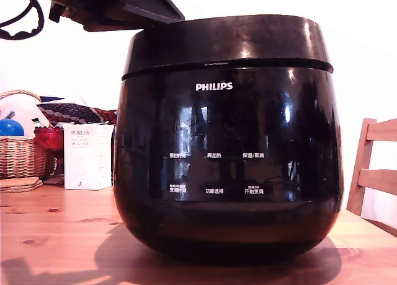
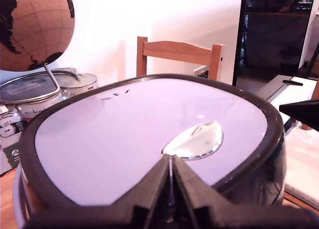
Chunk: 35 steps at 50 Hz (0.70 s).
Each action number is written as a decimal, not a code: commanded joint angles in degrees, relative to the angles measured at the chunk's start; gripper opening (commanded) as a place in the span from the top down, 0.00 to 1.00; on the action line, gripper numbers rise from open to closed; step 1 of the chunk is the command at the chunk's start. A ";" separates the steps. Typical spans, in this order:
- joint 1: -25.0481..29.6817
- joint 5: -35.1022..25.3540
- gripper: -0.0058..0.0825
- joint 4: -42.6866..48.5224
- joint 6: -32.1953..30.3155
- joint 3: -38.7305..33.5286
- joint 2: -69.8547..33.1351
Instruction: Close the rice cooker by pressing the lid down with medium force
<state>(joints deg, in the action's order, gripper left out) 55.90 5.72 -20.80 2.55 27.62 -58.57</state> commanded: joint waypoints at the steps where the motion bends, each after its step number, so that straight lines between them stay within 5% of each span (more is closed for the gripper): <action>1: 0.24 -0.09 0.96 6.99 0.22 -4.74 -3.06; 17: 0.26 -0.50 0.96 13.31 3.08 -4.74 -6.82; 35: 0.35 -0.77 0.96 4.68 2.93 -4.02 -3.37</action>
<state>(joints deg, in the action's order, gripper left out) 55.90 5.39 -19.59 4.86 28.23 -59.33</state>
